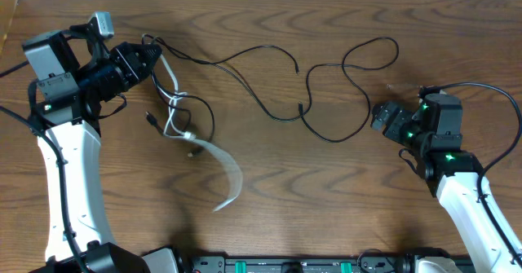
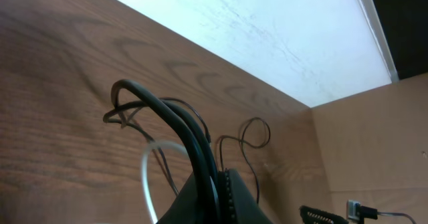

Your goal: Untangle cables

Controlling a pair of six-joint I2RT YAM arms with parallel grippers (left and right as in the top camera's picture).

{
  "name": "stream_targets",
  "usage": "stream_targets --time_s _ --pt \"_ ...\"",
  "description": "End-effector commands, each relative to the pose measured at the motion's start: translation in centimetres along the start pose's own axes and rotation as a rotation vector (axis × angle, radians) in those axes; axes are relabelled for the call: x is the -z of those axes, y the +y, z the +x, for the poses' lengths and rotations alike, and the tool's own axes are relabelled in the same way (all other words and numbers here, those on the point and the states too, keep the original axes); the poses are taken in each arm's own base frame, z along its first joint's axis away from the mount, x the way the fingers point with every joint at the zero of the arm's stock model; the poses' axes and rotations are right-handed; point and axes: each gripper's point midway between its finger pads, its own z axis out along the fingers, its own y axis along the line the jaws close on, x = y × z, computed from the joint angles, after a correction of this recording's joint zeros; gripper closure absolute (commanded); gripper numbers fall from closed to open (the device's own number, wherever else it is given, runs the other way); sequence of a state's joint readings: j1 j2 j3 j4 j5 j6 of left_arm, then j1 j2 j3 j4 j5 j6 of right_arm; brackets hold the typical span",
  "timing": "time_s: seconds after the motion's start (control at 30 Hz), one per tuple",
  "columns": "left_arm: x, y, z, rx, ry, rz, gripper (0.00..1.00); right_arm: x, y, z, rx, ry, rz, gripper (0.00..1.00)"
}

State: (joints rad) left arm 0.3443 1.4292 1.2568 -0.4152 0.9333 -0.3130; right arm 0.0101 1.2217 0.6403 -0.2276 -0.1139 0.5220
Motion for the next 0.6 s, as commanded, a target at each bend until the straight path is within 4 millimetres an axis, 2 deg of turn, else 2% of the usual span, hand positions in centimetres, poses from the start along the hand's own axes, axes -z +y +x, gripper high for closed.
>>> stream_targets --time_s 0.0,0.2,0.23,0.27,0.33,0.4,0.47,0.57 --pt "0.2 -0.53 -0.09 -0.023 0.0 0.01 0.93 0.17 0.64 -0.28 0.015 -0.003 -0.032 0.01" --pt "0.16 -0.41 0.41 -0.004 0.017 0.005 0.92 0.17 0.67 -0.34 0.015 -0.005 -0.033 0.01" --pt "0.16 -0.39 0.45 -0.002 0.019 0.004 0.83 0.17 0.68 -0.34 0.015 -0.005 -0.033 0.01" --pt "0.16 -0.37 0.48 0.0 0.02 0.004 0.7 0.17 0.68 -0.34 0.015 -0.005 -0.033 0.01" --pt "0.16 -0.37 0.52 0.002 0.021 0.004 0.39 0.17 0.68 -0.34 0.015 -0.005 -0.033 0.01" --pt "0.16 -0.37 0.52 0.002 0.021 0.004 0.21 0.17 0.68 -0.34 0.015 -0.005 -0.033 0.01" --pt "0.16 -0.37 0.52 0.002 0.021 0.004 0.13 0.17 0.67 -0.34 0.015 -0.005 -0.033 0.01" --pt "0.16 -0.32 0.64 0.007 0.025 0.002 0.12 0.17 0.68 -0.34 0.015 -0.005 -0.033 0.01"
